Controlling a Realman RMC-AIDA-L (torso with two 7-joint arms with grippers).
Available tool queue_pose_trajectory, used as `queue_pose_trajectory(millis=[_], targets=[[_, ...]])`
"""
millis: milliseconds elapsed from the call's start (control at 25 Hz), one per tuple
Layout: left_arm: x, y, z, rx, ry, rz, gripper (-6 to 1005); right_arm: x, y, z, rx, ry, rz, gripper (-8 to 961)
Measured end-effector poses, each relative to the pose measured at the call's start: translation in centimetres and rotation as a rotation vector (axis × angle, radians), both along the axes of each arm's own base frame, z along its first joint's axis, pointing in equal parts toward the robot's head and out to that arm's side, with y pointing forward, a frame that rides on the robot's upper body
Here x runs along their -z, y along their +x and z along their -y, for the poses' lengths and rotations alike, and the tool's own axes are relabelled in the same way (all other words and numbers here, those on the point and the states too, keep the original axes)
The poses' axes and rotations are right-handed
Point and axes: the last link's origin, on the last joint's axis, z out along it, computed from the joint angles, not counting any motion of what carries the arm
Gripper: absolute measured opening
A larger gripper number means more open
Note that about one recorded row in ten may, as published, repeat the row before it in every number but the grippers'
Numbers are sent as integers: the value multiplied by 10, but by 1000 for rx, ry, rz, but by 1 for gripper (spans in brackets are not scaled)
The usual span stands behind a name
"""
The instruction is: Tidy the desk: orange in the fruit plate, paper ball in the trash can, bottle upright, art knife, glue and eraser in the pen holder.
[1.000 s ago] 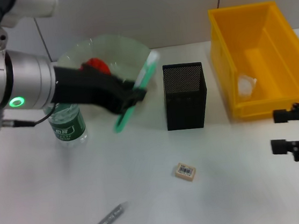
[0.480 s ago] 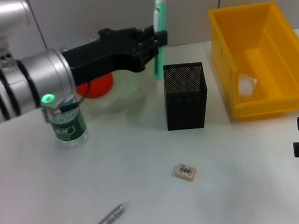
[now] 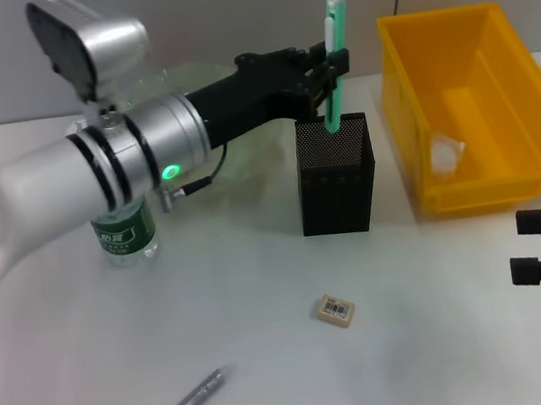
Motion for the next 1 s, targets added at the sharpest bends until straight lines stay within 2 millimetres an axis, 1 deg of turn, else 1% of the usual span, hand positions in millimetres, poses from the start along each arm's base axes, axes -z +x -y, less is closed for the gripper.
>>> queue_pose_trajectory(millis=[160, 280, 520, 760, 1000], targets=[[11, 4, -2, -9, 46, -18, 198, 1, -2, -1, -11, -2, -1, 800], [13, 5, -4, -22, 73, -28, 198, 2, -3, -2, -14, -4, 0, 800], [19, 5, -2, -11, 71, -55, 200, 2, -5, -4, -22, -5, 4, 800], [26, 9, -2, 0, 75, -92, 202, 2, -7, -8, -29, -2, 8, 800], [24, 8, -4, -20, 87, -86, 401, 4, -6, -8, -26, -7, 14, 800]])
